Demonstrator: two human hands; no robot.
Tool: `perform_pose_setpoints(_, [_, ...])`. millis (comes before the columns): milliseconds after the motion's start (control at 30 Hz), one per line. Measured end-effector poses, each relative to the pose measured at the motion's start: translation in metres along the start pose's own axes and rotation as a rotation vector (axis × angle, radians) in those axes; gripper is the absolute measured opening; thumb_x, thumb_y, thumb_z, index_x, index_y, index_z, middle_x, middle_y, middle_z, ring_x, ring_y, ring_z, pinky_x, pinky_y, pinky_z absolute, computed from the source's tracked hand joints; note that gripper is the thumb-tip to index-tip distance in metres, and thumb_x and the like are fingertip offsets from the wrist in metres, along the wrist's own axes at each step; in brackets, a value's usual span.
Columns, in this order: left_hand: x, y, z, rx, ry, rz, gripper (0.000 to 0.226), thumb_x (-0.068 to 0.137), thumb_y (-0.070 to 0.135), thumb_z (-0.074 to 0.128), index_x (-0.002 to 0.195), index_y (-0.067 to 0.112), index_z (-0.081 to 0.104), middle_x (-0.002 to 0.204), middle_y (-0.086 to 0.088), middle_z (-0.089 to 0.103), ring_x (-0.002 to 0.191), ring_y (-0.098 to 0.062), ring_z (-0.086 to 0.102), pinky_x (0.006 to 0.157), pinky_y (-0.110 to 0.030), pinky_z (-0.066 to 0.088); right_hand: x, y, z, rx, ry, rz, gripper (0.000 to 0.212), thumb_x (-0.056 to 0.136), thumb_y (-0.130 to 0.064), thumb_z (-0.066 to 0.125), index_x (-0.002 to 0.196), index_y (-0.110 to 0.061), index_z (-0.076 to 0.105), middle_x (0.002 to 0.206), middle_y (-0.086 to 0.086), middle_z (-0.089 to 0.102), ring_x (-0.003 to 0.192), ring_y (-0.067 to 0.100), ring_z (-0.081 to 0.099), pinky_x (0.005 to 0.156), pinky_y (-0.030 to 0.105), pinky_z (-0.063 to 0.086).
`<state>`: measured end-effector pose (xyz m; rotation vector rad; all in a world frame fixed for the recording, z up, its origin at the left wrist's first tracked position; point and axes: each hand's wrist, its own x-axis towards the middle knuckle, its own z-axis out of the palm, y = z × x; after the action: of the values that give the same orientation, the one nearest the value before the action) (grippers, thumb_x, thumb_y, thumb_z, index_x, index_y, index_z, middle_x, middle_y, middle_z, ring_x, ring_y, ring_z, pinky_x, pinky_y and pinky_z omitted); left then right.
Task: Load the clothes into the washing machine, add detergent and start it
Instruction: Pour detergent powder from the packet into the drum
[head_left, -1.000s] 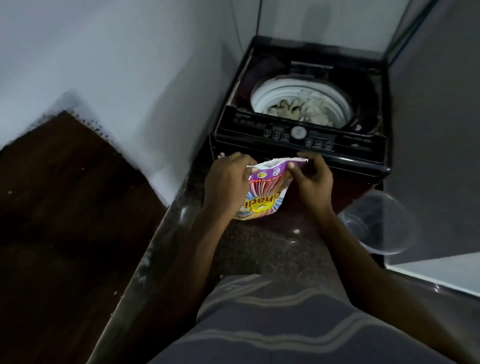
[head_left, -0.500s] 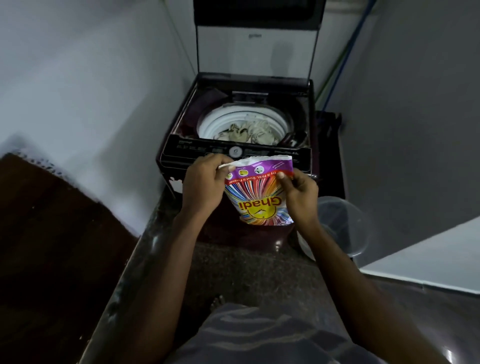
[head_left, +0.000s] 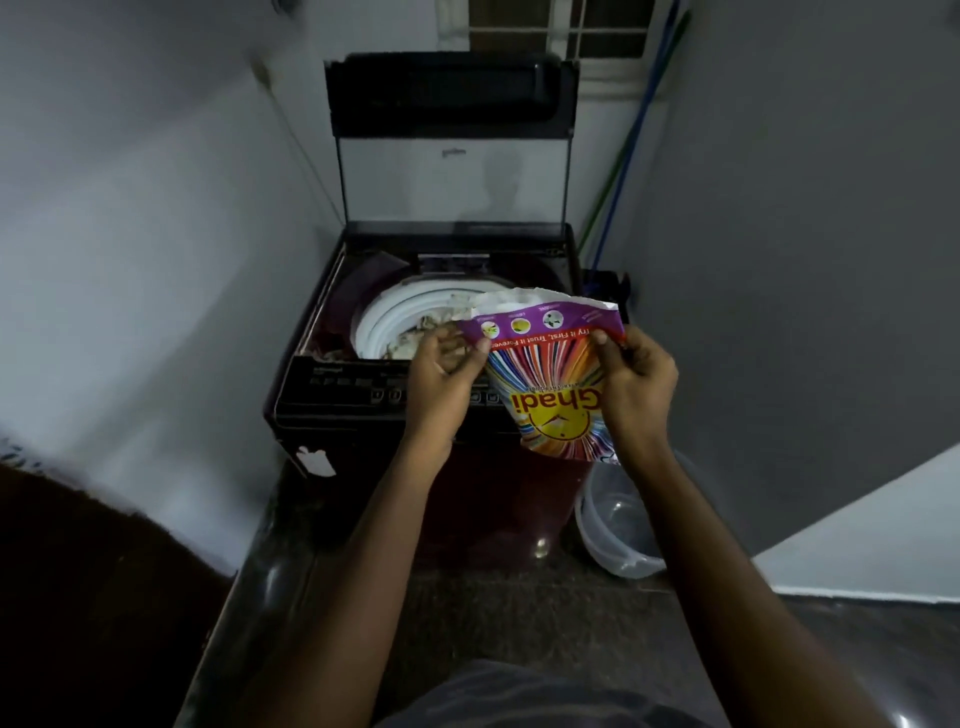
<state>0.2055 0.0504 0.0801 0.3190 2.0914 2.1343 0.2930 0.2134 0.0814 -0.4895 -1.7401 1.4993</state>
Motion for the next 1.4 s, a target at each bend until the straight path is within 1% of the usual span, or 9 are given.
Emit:
perform_pose_setpoints(100, [0.016, -0.014, 0.019, -0.056, -0.148, -0.066, 0.015, 0.092, 0.025, 0.066, 0.106, 0.024, 0.061, 0.100, 0.012, 0.069, 0.084, 0.009, 0.065, 0.067, -0.008, 0.048, 0.019, 0.000, 0.003, -0.029, 0.047, -0.026, 0.016, 0.088, -0.035, 0.060, 0.082, -0.023, 0.068, 0.077, 0.004, 0.070, 0.071, 0.022, 0.064, 0.068, 0.050, 0.054])
perform_pose_setpoints(267, [0.050, -0.016, 0.042, -0.102, -0.297, -0.067, 0.005, 0.095, 0.017, 0.063, 0.092, 0.016, 0.066, 0.087, 0.008, 0.073, 0.078, 0.001, 0.068, 0.065, -0.011, 0.048, 0.041, -0.001, -0.007, 0.000, 0.145, -0.013, 0.013, 0.090, -0.026, 0.062, 0.083, -0.022, 0.072, 0.077, -0.003, 0.072, 0.073, 0.015, 0.065, 0.067, 0.042, 0.054])
perform_pose_setpoints(400, [0.069, -0.018, 0.063, -0.161, -0.320, -0.081, 0.004, 0.094, 0.015, 0.063, 0.092, 0.013, 0.066, 0.087, 0.005, 0.074, 0.079, -0.005, 0.067, 0.066, -0.017, 0.050, 0.058, 0.000, -0.020, 0.014, 0.192, -0.012, 0.020, 0.090, -0.023, 0.062, 0.081, -0.006, 0.067, 0.077, 0.009, 0.067, 0.070, 0.020, 0.059, 0.065, 0.044, 0.051])
perform_pose_setpoints(633, [0.057, -0.047, 0.123, -0.177, -0.357, -0.326, 0.045, 0.100, 0.053, 0.034, 0.124, 0.025, 0.060, 0.124, -0.006, 0.067, 0.116, -0.025, 0.062, 0.096, -0.046, 0.047, 0.084, -0.002, -0.044, -0.049, 0.221, -0.020, 0.028, 0.086, -0.035, 0.061, 0.080, -0.008, 0.065, 0.079, 0.019, 0.068, 0.068, 0.029, 0.059, 0.065, 0.054, 0.051])
perform_pose_setpoints(767, [0.040, -0.049, 0.165, -0.224, -0.370, -0.337, 0.054, 0.093, 0.069, 0.028, 0.121, 0.038, 0.062, 0.119, 0.002, 0.070, 0.111, -0.016, 0.066, 0.090, -0.038, 0.053, 0.101, 0.002, -0.068, -0.090, 0.203, -0.012, 0.041, 0.082, -0.045, 0.059, 0.080, -0.005, 0.062, 0.081, 0.024, 0.065, 0.075, 0.047, 0.060, 0.065, 0.060, 0.050])
perform_pose_setpoints(900, [0.027, -0.045, 0.207, -0.188, -0.317, -0.250, 0.074, 0.079, 0.082, 0.037, 0.133, 0.034, 0.052, 0.135, 0.005, 0.060, 0.123, -0.011, 0.057, 0.100, -0.037, 0.050, 0.119, 0.005, -0.091, -0.090, 0.143, 0.016, 0.034, 0.085, -0.042, 0.061, 0.082, -0.009, 0.066, 0.079, 0.009, 0.071, 0.074, 0.031, 0.068, 0.069, 0.057, 0.054])
perform_pose_setpoints(1000, [0.026, -0.043, 0.232, -0.177, -0.233, -0.247, 0.082, 0.060, 0.096, 0.041, 0.122, 0.043, 0.056, 0.122, 0.020, 0.063, 0.108, 0.006, 0.060, 0.081, -0.019, 0.054, 0.135, 0.009, -0.109, -0.068, 0.113, 0.033, 0.022, 0.088, -0.037, 0.061, 0.081, -0.017, 0.068, 0.079, 0.003, 0.073, 0.074, 0.027, 0.070, 0.070, 0.054, 0.057])
perform_pose_setpoints(1167, [0.027, -0.041, 0.267, -0.243, -0.128, -0.436, 0.115, 0.049, 0.103, 0.037, 0.137, 0.029, 0.052, 0.135, -0.003, 0.059, 0.120, -0.022, 0.059, 0.102, -0.049, 0.047, 0.158, 0.009, -0.123, 0.005, 0.119, 0.068, 0.018, 0.091, -0.029, 0.060, 0.077, -0.021, 0.067, 0.078, 0.005, 0.071, 0.071, 0.026, 0.067, 0.069, 0.046, 0.056])
perform_pose_setpoints(1400, [0.053, -0.031, 0.286, -0.240, -0.060, -0.489, 0.115, 0.050, 0.102, 0.030, 0.134, 0.028, 0.055, 0.132, -0.002, 0.061, 0.119, -0.025, 0.059, 0.103, -0.052, 0.045, 0.193, 0.018, -0.137, -0.023, 0.053, 0.026, 0.015, 0.090, -0.033, 0.064, 0.085, -0.019, 0.069, 0.082, 0.004, 0.073, 0.073, 0.020, 0.069, 0.068, 0.043, 0.056])
